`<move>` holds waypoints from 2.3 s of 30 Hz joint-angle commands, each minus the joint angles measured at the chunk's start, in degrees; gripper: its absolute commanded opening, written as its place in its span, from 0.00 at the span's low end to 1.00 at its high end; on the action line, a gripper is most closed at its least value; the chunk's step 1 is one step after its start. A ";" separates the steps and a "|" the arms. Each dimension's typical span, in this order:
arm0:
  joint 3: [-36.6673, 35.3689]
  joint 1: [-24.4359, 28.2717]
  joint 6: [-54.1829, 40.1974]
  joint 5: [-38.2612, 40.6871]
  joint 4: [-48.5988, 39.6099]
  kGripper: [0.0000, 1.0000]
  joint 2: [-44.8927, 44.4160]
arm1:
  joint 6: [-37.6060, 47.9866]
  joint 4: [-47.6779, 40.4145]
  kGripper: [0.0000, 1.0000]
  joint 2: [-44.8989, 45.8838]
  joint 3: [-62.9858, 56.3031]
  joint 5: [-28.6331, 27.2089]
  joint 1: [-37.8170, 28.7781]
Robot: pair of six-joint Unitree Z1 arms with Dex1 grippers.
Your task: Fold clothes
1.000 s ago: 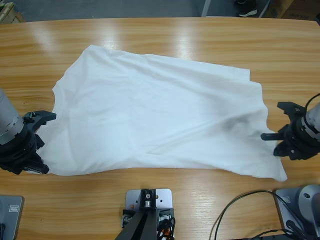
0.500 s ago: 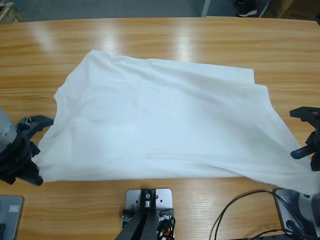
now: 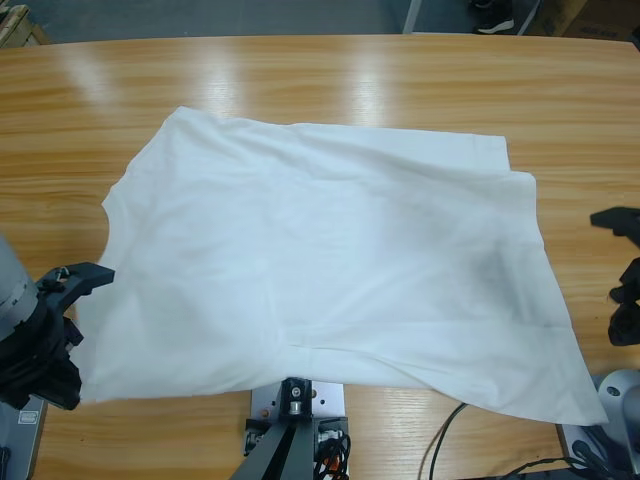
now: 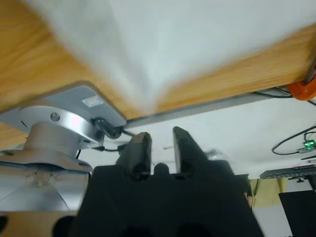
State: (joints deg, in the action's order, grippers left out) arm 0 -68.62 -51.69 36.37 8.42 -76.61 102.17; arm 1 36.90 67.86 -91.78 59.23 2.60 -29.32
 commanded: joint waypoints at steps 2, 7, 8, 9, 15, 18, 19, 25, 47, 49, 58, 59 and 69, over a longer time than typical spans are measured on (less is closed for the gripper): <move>3.26 -0.87 2.21 2.64 -4.20 1.00 -2.40 | 0.83 1.03 1.00 2.34 2.81 -1.40 -0.47; -3.75 2.86 3.94 -7.56 0.06 0.96 0.36 | -7.24 -8.41 1.00 3.69 4.58 -4.32 -0.47; -4.98 4.19 4.53 -9.02 1.87 0.95 1.80 | -9.40 -10.29 1.00 3.59 4.40 -4.44 -0.47; -5.60 5.62 6.03 -9.79 4.33 0.95 3.40 | -10.76 -12.57 1.00 2.94 4.23 -4.46 -0.47; -12.13 12.26 12.51 -10.02 10.88 0.95 17.48 | -10.62 -18.95 1.00 -13.08 8.39 -3.51 0.14; -16.93 17.04 12.41 -9.25 10.87 0.95 22.42 | -11.00 -19.55 0.99 -19.35 11.95 -2.41 2.25; -18.66 18.13 12.13 -9.04 10.83 0.95 23.72 | -11.20 -19.52 0.99 -20.74 13.04 -1.70 3.59; -29.20 19.52 11.44 -9.16 4.31 0.86 31.81 | -13.96 -19.43 0.99 -26.58 16.16 0.60 9.92; -52.02 24.80 6.89 -9.97 -8.35 0.96 44.41 | -18.53 -6.44 0.99 -45.58 44.20 -0.96 16.84; -52.81 25.50 6.17 -10.18 -8.80 0.96 44.57 | -18.53 -4.08 0.99 -47.64 48.60 -1.02 17.46; -56.50 25.75 3.29 -10.56 -13.20 0.96 45.66 | -18.58 5.57 0.99 -52.07 64.33 -2.58 18.57; -56.63 25.41 3.11 -11.44 -14.01 0.96 45.32 | -18.49 5.88 0.99 -49.39 63.78 -3.44 18.39; -56.57 22.60 3.51 -11.43 -14.90 0.96 42.37 | -10.14 -7.00 0.98 -33.82 35.54 -0.68 9.44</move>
State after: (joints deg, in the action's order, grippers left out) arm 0 -125.24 -26.94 40.26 -3.11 -86.58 142.77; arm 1 21.74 72.43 -130.56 115.18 -0.96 -14.73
